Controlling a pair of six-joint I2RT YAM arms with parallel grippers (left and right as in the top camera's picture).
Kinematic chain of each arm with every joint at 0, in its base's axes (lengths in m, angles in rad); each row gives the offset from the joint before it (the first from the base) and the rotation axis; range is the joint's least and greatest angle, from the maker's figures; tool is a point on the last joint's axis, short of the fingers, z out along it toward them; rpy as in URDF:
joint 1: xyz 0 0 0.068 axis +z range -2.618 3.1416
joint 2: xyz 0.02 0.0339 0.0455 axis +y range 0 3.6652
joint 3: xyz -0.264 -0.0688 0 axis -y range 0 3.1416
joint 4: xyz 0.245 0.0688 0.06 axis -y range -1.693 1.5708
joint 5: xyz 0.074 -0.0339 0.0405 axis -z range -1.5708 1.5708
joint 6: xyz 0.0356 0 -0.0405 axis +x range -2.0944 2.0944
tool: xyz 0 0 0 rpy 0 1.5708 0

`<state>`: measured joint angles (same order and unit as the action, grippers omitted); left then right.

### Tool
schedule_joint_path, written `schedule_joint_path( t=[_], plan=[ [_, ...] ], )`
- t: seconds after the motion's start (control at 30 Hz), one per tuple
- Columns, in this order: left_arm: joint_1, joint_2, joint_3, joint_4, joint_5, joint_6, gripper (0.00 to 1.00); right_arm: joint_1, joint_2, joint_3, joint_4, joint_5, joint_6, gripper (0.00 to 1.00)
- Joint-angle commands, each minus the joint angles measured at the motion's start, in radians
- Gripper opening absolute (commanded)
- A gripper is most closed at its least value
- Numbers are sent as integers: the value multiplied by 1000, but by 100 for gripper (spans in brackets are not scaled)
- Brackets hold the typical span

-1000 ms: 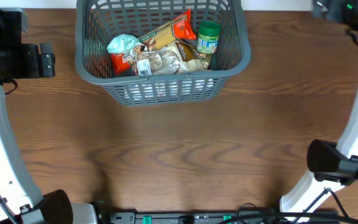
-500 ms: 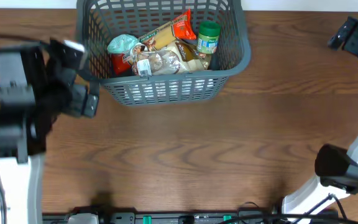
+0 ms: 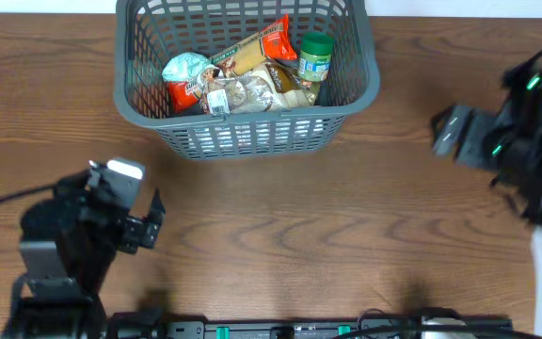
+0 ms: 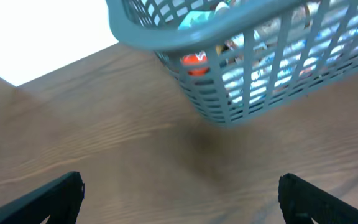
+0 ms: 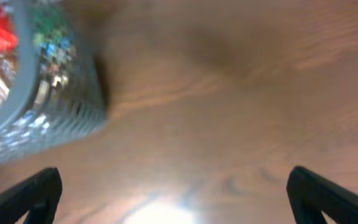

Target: Pack container

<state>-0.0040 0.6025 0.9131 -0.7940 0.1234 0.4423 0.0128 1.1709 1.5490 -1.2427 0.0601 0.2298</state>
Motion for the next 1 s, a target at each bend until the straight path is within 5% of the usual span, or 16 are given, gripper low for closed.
schedule_joint_path(
  t=[0.0,0.3,0.97],
  plan=[
    [-4,-111,-114,47,-9,-10,99,99,-154,-268,105,35,-34,99],
    [-4,-323,-288,138,-29,-66,98,251,-349,-643,249,0,-115,99],
    [-4,-324,-288,141,-31,-66,99,266,-343,-667,229,-8,-108,99]
  ],
)
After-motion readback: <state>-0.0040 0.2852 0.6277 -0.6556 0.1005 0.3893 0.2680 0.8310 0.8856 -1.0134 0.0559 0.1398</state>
